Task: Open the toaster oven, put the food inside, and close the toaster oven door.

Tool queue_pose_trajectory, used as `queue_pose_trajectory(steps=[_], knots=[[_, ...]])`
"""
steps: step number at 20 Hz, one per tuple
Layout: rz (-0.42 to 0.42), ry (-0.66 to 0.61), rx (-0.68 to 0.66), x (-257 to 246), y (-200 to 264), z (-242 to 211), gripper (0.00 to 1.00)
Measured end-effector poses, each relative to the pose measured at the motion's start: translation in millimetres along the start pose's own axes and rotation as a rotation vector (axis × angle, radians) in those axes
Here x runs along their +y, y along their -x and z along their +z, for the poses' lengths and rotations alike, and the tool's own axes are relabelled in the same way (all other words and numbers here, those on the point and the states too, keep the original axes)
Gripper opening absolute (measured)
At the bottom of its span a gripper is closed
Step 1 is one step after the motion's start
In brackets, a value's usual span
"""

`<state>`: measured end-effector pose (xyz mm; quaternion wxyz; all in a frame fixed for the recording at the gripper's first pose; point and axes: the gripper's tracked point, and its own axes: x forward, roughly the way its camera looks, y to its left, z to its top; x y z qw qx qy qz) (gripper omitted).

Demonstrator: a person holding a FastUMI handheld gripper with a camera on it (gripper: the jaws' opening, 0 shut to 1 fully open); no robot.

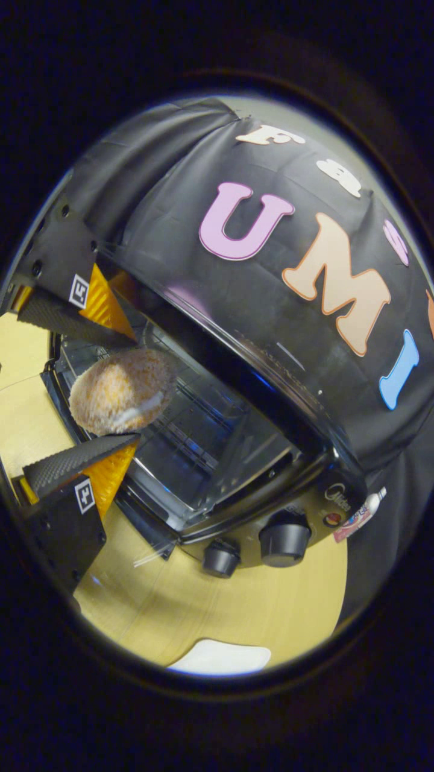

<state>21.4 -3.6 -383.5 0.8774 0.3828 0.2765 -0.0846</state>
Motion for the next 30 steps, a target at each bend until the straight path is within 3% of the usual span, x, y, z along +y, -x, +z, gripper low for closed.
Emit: queue_pose_trajectory(steps=[5, 14, 25, 30], knots=[[0.029, -0.023, -0.021, 2, 12, 5, 1.00], [0.066, 0.032, -0.059, 6, 58, 15, 1.00], [0.002, 0.319, -0.026, -33, 158, -2, 1.00], [-0.100, 0.489, 0.048, -77, 182, -24, 1.00]])
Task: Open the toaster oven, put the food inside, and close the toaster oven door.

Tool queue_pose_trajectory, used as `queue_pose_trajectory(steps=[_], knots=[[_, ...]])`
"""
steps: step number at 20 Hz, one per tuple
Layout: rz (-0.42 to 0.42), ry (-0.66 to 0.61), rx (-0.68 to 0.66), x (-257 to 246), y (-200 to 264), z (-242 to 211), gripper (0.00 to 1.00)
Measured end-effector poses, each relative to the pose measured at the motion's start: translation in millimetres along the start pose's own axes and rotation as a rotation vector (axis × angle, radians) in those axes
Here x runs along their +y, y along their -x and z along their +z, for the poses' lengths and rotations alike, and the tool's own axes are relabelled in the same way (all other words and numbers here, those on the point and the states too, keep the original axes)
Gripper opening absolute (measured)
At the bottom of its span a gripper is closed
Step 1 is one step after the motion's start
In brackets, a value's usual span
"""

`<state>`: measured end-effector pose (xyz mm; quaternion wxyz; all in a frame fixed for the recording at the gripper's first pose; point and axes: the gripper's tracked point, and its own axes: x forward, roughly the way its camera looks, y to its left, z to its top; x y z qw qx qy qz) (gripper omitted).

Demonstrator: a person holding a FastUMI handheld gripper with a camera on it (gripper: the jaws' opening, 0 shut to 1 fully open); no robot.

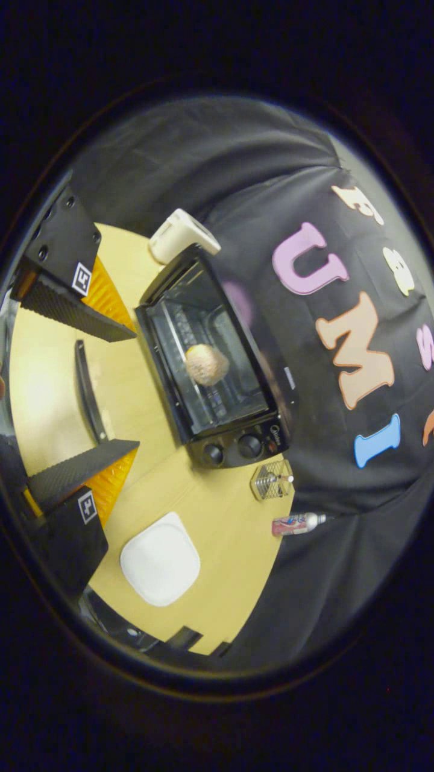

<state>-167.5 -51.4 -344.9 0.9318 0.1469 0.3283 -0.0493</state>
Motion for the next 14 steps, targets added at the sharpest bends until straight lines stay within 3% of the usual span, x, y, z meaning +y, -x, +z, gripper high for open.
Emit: queue_pose_trajectory(steps=[14], knots=[[-0.100, 0.326, 0.241, -28, -38, -116, 1.00]])
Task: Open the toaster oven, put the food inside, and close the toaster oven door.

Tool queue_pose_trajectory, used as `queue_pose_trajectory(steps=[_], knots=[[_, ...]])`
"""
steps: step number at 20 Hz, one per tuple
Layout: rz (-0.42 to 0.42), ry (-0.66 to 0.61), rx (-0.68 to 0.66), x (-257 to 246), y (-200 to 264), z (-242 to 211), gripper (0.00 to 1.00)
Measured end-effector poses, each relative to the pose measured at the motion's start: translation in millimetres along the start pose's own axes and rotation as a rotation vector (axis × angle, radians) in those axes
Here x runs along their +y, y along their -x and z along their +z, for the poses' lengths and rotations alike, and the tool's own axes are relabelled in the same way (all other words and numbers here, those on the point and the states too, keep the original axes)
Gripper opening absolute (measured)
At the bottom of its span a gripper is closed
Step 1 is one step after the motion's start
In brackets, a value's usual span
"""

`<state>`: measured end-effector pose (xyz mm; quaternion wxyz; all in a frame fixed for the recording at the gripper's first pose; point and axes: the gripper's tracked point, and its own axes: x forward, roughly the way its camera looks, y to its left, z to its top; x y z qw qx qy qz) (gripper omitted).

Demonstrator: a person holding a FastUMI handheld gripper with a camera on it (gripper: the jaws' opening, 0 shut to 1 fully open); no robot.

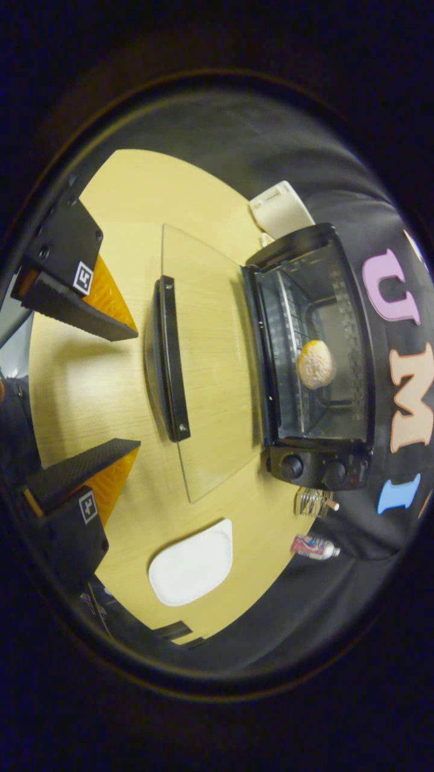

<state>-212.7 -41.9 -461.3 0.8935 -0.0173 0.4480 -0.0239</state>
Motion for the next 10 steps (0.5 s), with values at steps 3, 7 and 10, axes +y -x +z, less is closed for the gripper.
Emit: queue_pose_trajectory(steps=[3, 7, 10], knots=[[0.008, 0.025, -0.021, 10, -9, 4, 1.00], [0.004, 0.032, -0.010, 15, -12, 6, 1.00], [0.007, 0.039, 0.003, 15, -11, 8, 1.00]])
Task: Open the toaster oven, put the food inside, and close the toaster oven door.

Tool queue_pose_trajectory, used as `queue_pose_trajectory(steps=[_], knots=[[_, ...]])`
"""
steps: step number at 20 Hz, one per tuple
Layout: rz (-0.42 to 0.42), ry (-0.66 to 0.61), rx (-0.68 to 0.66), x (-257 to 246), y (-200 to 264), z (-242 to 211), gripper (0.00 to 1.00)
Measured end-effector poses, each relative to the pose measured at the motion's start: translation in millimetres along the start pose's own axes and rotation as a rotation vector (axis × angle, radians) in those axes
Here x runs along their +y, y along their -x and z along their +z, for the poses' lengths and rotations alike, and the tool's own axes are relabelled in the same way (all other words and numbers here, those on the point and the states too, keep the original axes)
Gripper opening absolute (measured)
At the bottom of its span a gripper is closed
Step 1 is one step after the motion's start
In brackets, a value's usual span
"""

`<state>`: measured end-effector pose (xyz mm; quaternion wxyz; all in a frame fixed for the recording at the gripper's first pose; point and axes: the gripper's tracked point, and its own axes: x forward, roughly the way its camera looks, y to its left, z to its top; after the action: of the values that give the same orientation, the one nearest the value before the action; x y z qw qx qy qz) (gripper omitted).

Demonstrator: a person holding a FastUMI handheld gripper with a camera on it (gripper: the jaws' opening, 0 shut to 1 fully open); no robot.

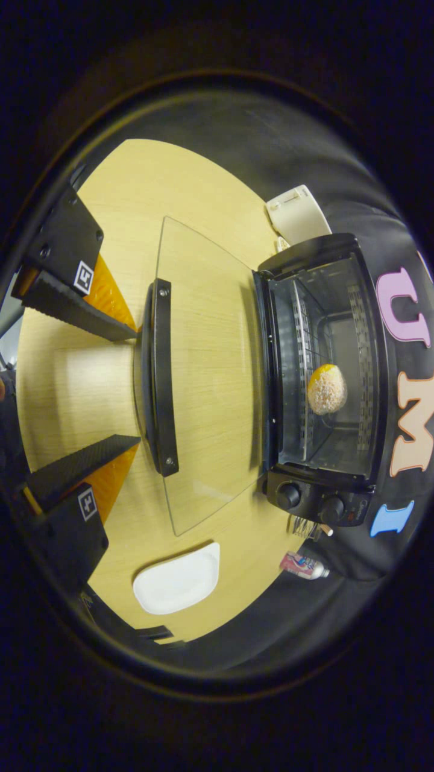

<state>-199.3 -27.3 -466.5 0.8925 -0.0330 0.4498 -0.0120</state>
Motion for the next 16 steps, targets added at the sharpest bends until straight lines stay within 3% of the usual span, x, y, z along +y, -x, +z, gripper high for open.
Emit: queue_pose_trajectory(steps=[4, 7, 16], knots=[[0.012, 0.062, -0.025, -2, 6, 10, 0.99], [0.025, 0.040, -0.083, 1, 22, 27, 0.99], [0.085, -0.017, -0.260, 22, 33, 136, 1.00]])
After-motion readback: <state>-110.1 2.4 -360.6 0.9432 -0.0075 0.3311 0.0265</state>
